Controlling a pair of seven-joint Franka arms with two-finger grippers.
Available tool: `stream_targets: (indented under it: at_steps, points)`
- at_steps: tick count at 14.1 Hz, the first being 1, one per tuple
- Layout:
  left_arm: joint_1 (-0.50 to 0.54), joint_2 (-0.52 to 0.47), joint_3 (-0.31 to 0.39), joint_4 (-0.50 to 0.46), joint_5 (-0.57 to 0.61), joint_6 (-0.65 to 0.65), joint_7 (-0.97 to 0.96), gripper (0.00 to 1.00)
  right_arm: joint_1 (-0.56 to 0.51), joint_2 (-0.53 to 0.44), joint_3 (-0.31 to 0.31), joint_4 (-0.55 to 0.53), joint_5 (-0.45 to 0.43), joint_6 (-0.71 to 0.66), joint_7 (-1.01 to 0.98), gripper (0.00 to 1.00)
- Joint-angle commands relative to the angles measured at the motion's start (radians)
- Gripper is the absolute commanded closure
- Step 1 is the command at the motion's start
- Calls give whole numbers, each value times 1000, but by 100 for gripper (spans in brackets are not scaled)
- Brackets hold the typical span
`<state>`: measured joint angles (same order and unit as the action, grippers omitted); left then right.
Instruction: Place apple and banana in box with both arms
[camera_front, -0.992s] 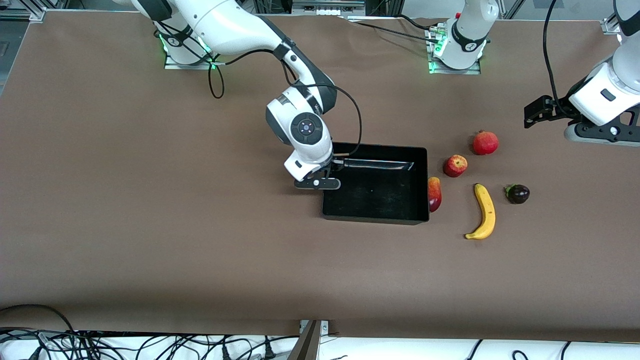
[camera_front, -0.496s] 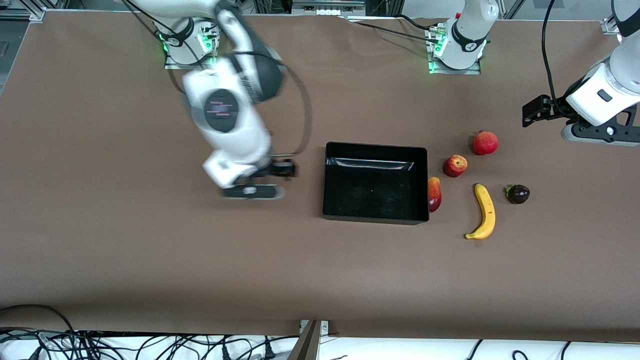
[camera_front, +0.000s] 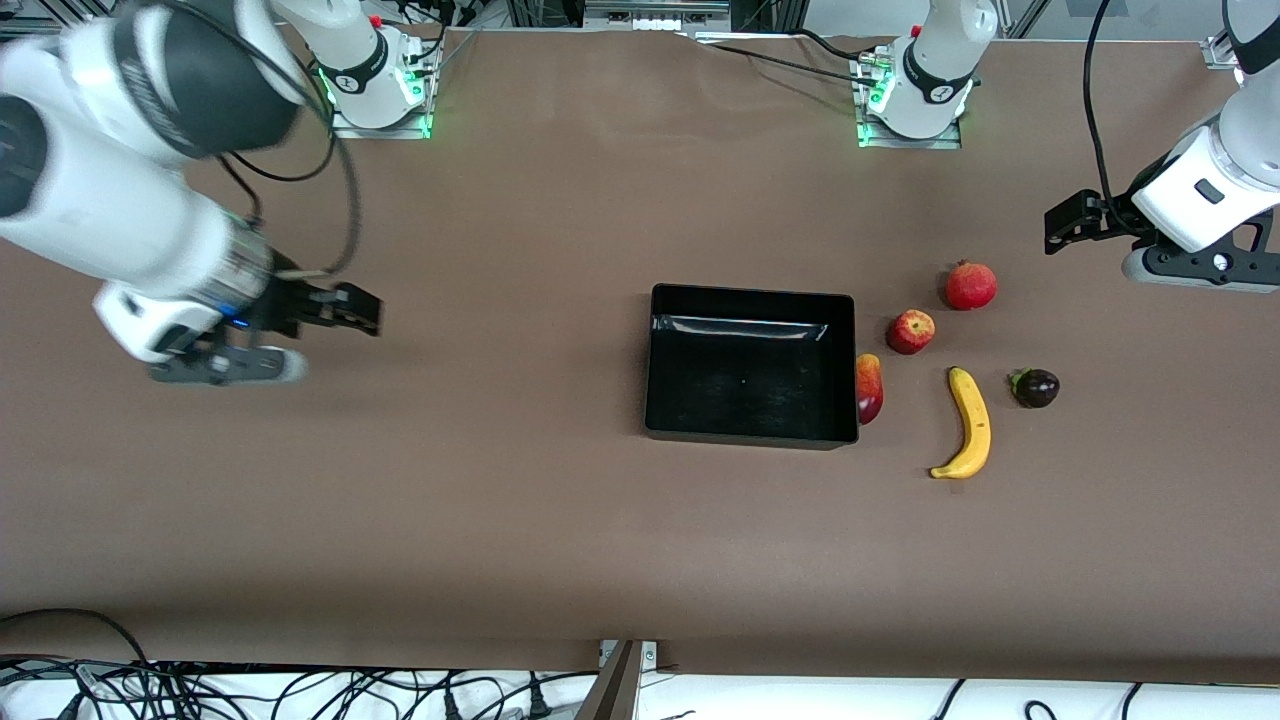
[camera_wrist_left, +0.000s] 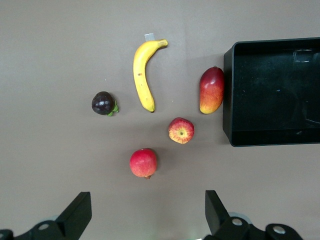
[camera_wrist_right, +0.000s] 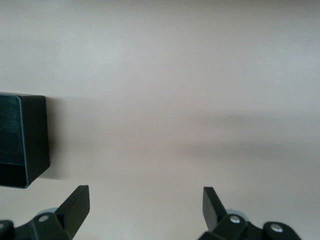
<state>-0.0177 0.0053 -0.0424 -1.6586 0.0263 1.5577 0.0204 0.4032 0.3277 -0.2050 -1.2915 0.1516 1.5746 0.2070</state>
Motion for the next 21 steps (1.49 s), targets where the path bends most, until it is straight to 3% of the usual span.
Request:
stream_targets:
  at_steps: [1,6,9,10,13,15,18,21]
  points:
    - [-2,-1,-2,3,23,-2,-8,0,9,-82,-51,-106,3,2,-72,0]
    - [1,-1,-2,3,21,-2,-8,0,9,-128,-137,-132,-1,-31,-199,0]
    - [2,-1,-2,3,21,-1,-10,0,6,-186,-139,-198,-30,-28,-198,0]
    - [4,2,-2,3,12,-1,-11,0,-12,-215,-120,-242,-50,-9,-196,0]
    - [-4,109,-4,48,41,-16,-8,0,-136,-300,27,-374,-92,67,-173,0]
    - [5,117,-2,71,40,-27,-1,0,-202,-318,99,-408,-106,82,-126,0]
    - [7,119,-1,71,40,-27,-5,0,-374,-323,269,-413,-107,87,-101,0]
    - [10,119,2,68,40,-27,4,0,-396,-320,292,-399,-122,87,-107,0]
